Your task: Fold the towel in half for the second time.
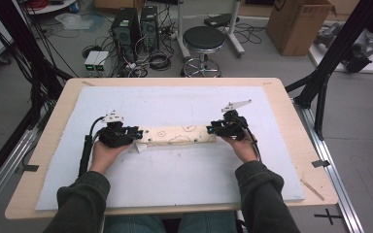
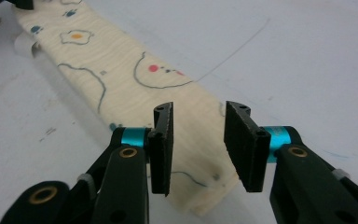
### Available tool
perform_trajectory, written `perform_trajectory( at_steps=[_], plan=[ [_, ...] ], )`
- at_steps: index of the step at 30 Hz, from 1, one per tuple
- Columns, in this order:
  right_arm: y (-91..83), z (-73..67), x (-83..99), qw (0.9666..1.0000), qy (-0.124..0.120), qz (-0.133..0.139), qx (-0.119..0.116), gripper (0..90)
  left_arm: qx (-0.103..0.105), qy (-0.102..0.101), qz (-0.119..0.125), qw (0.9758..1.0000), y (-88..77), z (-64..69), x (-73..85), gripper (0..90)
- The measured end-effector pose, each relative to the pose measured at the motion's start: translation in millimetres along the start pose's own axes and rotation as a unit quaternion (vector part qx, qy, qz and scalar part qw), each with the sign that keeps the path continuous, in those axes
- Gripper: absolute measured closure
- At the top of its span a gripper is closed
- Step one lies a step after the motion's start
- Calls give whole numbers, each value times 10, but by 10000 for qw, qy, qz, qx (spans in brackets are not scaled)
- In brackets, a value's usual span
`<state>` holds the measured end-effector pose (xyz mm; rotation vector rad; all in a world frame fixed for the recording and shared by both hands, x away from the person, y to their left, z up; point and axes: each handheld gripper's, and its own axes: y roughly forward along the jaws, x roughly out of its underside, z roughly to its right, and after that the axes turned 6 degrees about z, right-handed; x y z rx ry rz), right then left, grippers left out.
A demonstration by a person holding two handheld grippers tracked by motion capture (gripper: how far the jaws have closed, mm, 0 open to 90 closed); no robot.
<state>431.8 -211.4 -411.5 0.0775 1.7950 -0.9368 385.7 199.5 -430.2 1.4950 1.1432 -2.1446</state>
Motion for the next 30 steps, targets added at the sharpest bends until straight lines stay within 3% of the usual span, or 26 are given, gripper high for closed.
perform_trajectory(
  at_steps=[5,10,18,30],
  plan=[
    [99,-53,46,9995,-126,-304,-34,599,16,82,-220,9997,16,7,58,660],
    [127,-34,163,9992,-207,-354,10,596,-38,239,-393,9989,59,28,81,659],
    [136,-61,195,9983,-379,-439,105,582,-110,392,-471,9981,76,59,86,646],
    [140,-83,220,9973,-558,-457,153,577,-202,444,-493,9976,82,69,94,652]
  ],
)
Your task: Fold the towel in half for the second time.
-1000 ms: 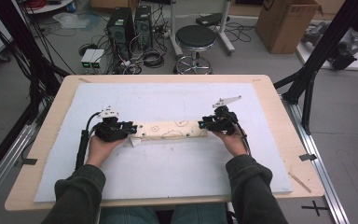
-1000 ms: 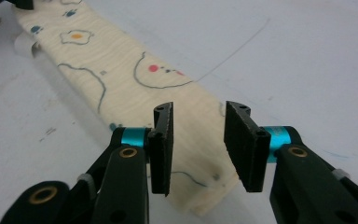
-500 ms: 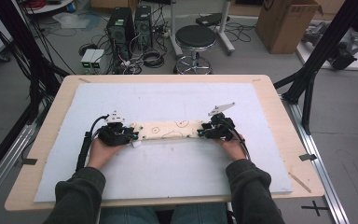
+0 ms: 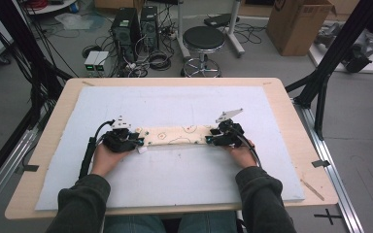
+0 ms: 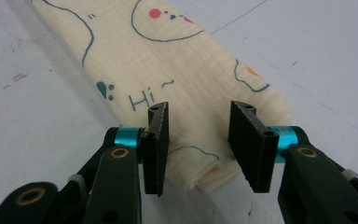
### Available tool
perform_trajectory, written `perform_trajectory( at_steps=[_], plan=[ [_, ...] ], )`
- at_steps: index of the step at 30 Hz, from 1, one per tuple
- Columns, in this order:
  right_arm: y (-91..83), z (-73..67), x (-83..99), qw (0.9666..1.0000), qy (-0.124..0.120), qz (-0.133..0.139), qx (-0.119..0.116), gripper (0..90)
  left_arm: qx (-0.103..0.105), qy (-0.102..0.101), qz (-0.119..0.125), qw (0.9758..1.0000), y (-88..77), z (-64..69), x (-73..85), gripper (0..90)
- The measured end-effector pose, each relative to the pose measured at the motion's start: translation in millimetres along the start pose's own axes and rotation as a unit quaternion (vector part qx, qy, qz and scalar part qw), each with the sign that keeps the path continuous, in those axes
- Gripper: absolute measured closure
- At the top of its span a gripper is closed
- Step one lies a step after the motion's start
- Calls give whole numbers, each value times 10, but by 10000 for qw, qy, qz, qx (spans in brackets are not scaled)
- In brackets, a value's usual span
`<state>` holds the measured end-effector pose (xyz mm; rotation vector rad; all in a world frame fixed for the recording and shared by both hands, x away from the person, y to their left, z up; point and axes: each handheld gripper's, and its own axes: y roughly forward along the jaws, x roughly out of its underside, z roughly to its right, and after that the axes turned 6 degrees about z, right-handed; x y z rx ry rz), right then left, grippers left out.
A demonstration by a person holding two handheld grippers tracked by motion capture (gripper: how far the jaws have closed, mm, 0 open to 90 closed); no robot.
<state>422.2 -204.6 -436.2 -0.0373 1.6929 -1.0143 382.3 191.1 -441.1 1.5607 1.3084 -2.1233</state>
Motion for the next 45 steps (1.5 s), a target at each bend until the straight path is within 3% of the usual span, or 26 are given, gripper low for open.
perform_trajectory(
  at_steps=[15,27,45],
  plan=[
    [5,-5,-2,9999,156,39,11,551,-101,70,-13,9999,4,25,-10,633],
    [5,-4,-9,9996,274,102,-54,469,-25,-325,302,9990,-91,-5,-54,565],
    [-150,-14,-48,9967,675,447,-18,310,122,-398,513,9978,-219,24,-112,480]
  ],
)
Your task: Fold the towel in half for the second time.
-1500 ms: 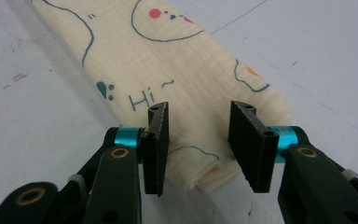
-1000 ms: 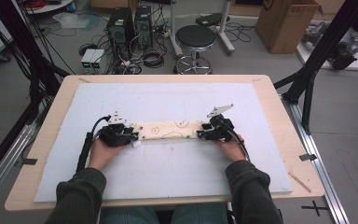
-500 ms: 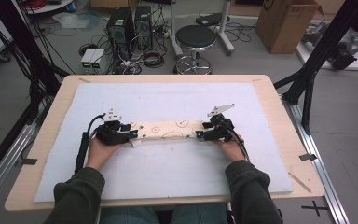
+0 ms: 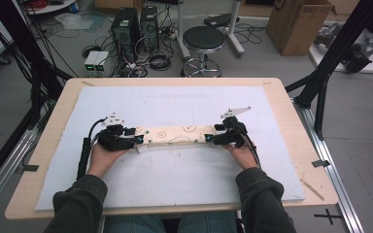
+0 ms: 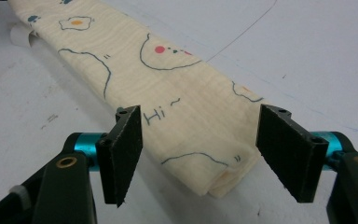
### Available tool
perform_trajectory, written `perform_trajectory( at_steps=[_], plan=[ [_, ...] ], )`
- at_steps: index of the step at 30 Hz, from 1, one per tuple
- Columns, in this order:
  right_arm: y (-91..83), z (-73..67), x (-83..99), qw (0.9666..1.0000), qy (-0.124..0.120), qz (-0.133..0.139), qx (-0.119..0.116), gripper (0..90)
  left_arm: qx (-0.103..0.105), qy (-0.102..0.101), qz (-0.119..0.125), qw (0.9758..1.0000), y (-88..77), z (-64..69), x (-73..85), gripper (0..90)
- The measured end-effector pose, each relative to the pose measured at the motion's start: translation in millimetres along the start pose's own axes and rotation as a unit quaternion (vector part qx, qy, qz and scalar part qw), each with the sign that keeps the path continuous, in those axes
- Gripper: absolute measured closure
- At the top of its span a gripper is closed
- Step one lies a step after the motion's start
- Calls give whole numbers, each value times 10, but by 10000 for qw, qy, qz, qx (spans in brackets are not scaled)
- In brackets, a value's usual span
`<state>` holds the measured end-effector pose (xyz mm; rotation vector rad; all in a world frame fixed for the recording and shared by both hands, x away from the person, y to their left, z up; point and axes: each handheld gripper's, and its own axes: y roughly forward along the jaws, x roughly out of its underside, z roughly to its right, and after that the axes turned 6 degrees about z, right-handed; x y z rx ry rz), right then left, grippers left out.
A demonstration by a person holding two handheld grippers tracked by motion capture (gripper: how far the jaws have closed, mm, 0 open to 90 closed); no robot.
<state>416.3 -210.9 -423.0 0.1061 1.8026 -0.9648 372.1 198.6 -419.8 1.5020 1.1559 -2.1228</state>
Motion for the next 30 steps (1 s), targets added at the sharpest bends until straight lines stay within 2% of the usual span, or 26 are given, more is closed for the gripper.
perform_trajectory(
  at_steps=[3,10,21,30],
  plan=[
    [-19,-26,-10,10000,6,50,14,294,20,-43,49,10000,-20,13,-11,457],
    [-59,-55,-19,9998,126,121,-23,240,50,-9,30,10000,-60,39,-29,411],
    [-141,-95,-34,9997,142,212,40,151,103,41,93,9999,-113,83,-50,353],
    [-219,-104,-37,9994,176,301,55,123,58,53,95,9999,-162,128,-66,242]
  ],
)
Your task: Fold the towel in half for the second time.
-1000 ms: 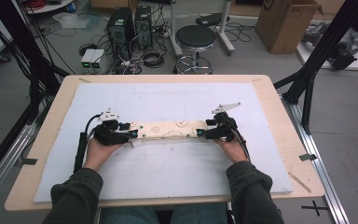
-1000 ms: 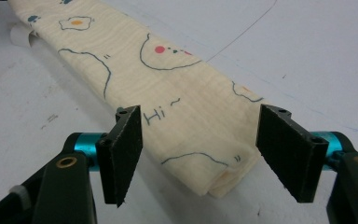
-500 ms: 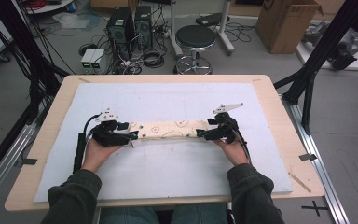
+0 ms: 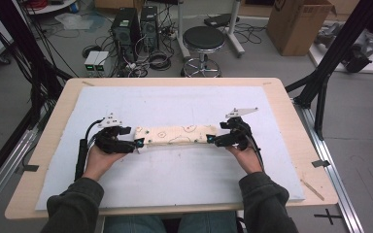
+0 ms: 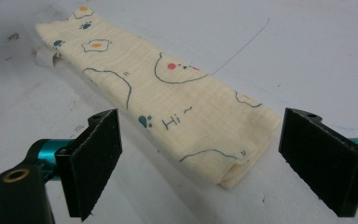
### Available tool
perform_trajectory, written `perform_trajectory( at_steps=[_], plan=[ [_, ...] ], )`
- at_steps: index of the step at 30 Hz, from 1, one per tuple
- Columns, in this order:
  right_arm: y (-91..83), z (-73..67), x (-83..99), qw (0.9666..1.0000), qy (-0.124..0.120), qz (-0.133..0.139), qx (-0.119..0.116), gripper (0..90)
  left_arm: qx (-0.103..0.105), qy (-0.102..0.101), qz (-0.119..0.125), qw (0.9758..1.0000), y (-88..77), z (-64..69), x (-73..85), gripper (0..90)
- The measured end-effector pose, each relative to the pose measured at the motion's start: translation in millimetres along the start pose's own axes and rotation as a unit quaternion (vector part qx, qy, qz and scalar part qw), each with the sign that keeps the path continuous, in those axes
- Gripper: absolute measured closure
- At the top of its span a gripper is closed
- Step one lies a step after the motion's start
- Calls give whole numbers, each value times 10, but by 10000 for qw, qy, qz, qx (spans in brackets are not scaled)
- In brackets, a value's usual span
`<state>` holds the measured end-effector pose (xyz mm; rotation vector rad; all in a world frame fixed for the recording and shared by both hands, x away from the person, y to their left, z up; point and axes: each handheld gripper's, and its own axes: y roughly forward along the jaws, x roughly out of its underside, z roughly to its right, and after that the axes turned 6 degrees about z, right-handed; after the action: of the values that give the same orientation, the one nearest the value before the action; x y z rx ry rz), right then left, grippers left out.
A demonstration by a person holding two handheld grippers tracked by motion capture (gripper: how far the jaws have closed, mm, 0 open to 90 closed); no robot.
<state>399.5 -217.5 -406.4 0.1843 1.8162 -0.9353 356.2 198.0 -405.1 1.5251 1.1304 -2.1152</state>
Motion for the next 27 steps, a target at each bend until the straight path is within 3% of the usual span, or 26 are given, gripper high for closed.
perform_trajectory(
  at_steps=[7,27],
  plan=[
    [-41,-50,-11,10000,-38,56,34,123,28,45,6,10000,-43,26,-18,199],
    [-126,-69,22,9999,-24,61,124,122,47,144,54,9999,-153,92,-36,199]
  ],
)
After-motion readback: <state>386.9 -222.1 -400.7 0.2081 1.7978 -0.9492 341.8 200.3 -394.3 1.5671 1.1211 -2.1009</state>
